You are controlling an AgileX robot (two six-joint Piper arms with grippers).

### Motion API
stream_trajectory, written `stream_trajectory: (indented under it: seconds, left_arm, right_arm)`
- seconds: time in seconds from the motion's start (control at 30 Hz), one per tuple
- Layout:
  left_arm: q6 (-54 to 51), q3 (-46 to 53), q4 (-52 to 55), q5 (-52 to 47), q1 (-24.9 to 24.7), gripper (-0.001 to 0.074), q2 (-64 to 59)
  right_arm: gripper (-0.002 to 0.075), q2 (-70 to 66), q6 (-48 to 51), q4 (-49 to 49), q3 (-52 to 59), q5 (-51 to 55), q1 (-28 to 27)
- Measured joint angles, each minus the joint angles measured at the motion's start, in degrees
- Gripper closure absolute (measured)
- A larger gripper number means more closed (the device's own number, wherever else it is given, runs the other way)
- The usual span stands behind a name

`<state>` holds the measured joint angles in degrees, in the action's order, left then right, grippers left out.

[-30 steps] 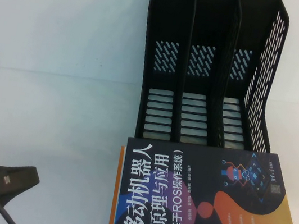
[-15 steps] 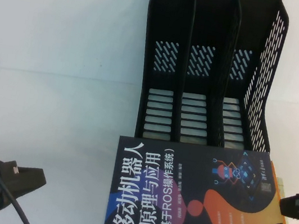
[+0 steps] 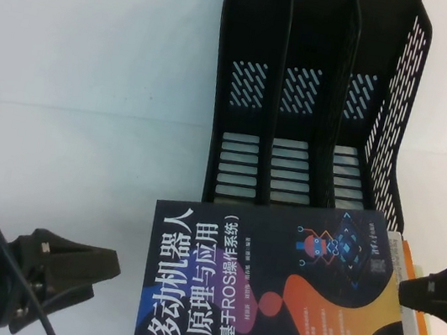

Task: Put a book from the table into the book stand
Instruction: Push book with right arm

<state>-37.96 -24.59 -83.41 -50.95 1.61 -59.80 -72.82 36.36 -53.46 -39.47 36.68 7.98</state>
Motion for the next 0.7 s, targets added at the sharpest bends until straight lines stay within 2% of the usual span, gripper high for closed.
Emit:
stream_trajectory:
  seconds: [0.1,0.2,0.47,0.7]
  left_arm:
    - [-2.38,0.00,-1.23,-1.16,0.00,0.0234,-3.83]
    - [-4.68,-0.86,-1.62,-3.79,0.00,0.0211,-7.84]
    - [-8.50,-3.26,-7.38,-7.89,0.00,0.0204,-15.36]
    - [-9.81,-3.48,-7.94,-8.26,0.00,0.0204,-17.45]
  right_arm:
    - [0.0728,0.00,0.37,-0.92,0.00,0.00,0.00]
    - [0.0728,-0.02,0.58,-1.27,0.00,0.00,0.00]
    - [0.0728,-3.57,1.03,-1.72,0.00,0.00,0.09]
    - [0.0728,-4.15,1.03,-2.07,-0.49,-0.81,3.84]
